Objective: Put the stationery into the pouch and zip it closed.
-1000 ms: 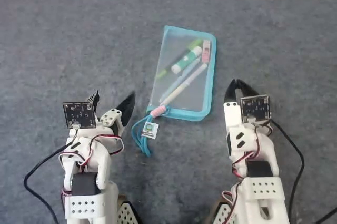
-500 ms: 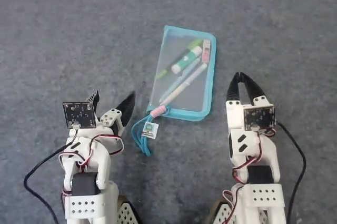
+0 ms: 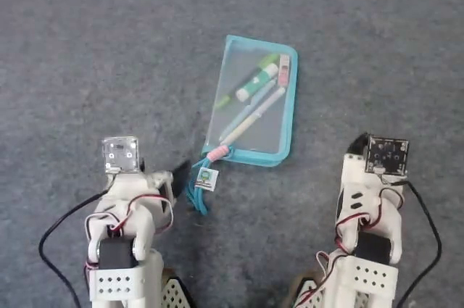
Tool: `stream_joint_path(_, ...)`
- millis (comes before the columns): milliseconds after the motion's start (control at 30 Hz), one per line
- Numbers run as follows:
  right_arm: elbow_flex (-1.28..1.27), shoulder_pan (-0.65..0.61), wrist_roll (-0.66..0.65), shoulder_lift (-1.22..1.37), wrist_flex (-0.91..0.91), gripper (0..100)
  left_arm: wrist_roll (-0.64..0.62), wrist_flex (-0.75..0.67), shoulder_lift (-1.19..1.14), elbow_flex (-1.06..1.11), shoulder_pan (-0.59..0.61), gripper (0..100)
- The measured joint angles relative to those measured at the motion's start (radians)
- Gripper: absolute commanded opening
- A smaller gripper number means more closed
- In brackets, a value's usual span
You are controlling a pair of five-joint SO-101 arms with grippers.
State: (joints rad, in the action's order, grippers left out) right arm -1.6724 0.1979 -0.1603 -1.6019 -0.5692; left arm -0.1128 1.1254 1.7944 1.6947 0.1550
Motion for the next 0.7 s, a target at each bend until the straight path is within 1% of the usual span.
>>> stream_joint_path(33, 0.0, 0.0, 0.0, -0.002, -0.054, 0.9, 0.0, 0.064, 0.0, 0.0, 0.0, 33)
stream_joint_path(67, 0.0, 0.0, 0.0, -0.002, -0.109, 0.9, 0.0, 0.097, 0.0, 0.0, 0.0, 33)
stream_joint_path(200, 0.0, 0.0, 0.0, -0.002, -0.29, 0.8, 0.0, 0.13, 0.0, 0.0, 0.0, 33)
stream_joint_path(333, 0.0, 0.0, 0.0, -0.002, -0.419, 0.8, 0.0, 0.132, 0.0, 0.0, 0.0, 33)
stream_joint_path(400, 0.0, 0.0, 0.0, -0.002, -0.45, 0.8, 0.0, 0.132, 0.0, 0.0, 0.0, 33)
stream_joint_path(700, 0.0, 0.0, 0.0, -0.002, -0.454, 0.8, 0.0, 0.132, 0.0, 0.0, 0.0, 33)
